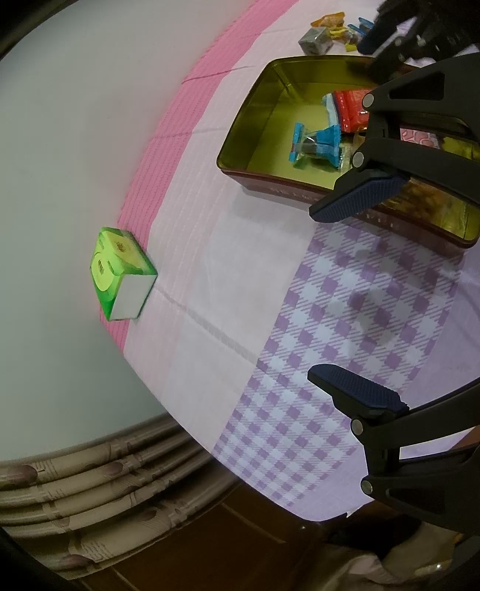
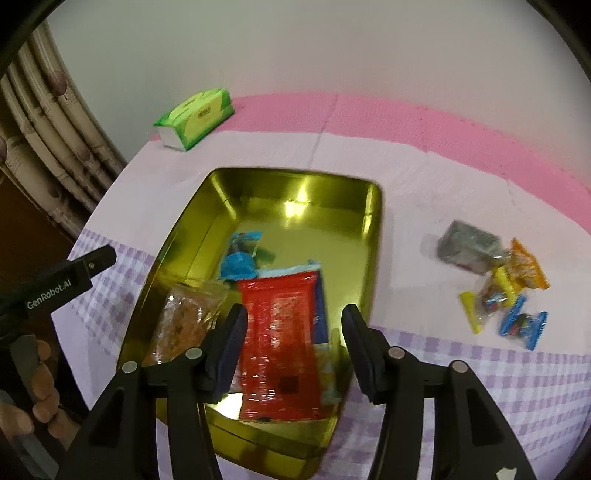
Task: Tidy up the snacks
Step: 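Move the right gripper to the blue-wrapped round candy and grasp it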
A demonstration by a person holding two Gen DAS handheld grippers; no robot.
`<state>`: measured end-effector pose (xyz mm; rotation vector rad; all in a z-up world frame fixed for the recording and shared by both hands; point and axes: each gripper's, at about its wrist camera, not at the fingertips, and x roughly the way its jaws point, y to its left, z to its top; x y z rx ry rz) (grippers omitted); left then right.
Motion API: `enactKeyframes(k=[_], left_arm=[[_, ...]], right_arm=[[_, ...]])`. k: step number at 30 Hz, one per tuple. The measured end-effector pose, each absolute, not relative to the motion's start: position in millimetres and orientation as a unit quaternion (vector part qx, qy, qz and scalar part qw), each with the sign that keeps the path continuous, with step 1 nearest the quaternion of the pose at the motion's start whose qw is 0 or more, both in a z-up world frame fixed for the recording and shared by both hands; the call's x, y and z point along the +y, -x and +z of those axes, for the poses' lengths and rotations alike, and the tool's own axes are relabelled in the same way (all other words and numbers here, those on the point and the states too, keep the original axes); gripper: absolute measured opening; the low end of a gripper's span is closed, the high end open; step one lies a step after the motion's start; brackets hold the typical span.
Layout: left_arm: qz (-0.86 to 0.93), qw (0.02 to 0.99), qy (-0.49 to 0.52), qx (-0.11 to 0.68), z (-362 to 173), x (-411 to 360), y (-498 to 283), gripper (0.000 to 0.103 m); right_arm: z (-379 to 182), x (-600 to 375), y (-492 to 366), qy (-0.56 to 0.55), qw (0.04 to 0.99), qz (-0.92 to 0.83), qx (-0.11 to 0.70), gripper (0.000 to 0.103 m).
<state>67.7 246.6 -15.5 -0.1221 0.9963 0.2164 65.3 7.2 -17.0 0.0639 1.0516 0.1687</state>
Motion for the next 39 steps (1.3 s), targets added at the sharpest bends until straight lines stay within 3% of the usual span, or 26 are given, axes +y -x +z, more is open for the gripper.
enactKeyframes(k=[18,39], left_arm=[[0.102,0.871,0.038,0.479,-19.5,239.5,-64.9,0.079],[0.091,0.880,0.030,0.464,-10.3,222.4,-61.1,0.079]], right_arm=[[-26.9,-178.2,-50.4,-0.045,0.864,-0.071,0.496,0.051],[-69.6,-173.1,-79.9,0.127,0.800,0.174,0.560,0.051]])
